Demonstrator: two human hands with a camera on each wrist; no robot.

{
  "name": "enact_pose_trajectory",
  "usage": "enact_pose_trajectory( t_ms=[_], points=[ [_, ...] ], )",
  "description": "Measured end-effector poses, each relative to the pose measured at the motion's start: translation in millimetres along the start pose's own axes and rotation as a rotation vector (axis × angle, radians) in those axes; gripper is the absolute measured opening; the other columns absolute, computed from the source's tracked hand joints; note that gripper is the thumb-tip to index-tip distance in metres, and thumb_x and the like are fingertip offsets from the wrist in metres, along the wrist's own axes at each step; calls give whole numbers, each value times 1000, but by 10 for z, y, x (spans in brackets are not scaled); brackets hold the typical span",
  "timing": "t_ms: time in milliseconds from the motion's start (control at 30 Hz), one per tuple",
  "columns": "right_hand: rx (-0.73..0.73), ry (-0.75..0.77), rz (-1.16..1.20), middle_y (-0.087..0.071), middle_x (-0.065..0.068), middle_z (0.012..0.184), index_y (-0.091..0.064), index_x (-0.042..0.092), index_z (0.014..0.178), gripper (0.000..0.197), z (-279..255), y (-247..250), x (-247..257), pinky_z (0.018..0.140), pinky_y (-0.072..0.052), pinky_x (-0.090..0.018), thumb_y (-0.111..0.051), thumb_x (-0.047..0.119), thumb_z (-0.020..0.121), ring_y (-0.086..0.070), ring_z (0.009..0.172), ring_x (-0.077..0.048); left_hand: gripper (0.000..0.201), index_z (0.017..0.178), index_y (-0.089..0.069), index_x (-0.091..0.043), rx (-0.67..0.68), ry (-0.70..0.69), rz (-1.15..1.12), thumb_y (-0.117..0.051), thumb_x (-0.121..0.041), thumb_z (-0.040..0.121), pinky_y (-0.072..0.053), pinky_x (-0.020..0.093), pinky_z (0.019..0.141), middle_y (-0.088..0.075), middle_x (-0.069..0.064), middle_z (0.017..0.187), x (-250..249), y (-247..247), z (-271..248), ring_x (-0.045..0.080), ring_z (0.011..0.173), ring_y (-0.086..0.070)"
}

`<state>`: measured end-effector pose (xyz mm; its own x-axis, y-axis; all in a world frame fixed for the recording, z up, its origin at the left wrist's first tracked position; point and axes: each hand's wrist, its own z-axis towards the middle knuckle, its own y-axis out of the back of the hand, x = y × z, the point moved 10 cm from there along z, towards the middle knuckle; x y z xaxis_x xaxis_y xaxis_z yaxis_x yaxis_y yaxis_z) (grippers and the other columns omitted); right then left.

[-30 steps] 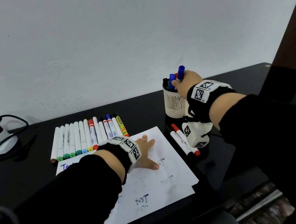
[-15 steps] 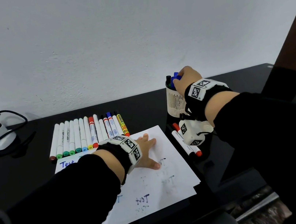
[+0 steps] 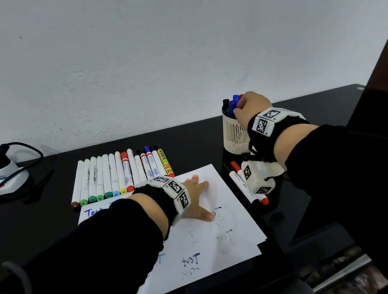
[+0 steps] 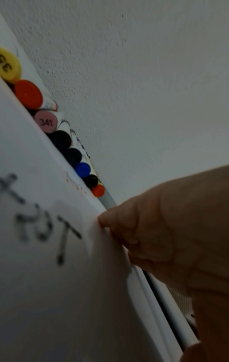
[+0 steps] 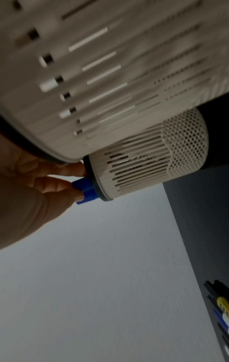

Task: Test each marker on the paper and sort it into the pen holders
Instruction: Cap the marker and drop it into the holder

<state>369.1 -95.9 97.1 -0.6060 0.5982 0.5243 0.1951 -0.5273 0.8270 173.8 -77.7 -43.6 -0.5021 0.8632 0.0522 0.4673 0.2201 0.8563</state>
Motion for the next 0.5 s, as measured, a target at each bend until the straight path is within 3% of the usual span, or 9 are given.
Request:
enact_pose_trajectory(
  t_ms=[267,500],
  points=[
    [-19,84,22,-55,-14,119,-56,8,108,19,-223,56,172,82,-44,-34,-51,19,93,-56,106,-32,91,150,4,-24,1,13,14,-52,-56,86,-12,44,115,12,0,158,95,15,-117,21,146,-2],
    [115,197,-28,-61,-10,107,-47,14,95,9,-486,-230,590,74,-46,-31,-46,23,95,-57,90,-26,93,150,6,-25,39,54,-26,-54,-56,86,-8,42,116,13,-1,157,377,-144,-334,19,146,0]
  ],
)
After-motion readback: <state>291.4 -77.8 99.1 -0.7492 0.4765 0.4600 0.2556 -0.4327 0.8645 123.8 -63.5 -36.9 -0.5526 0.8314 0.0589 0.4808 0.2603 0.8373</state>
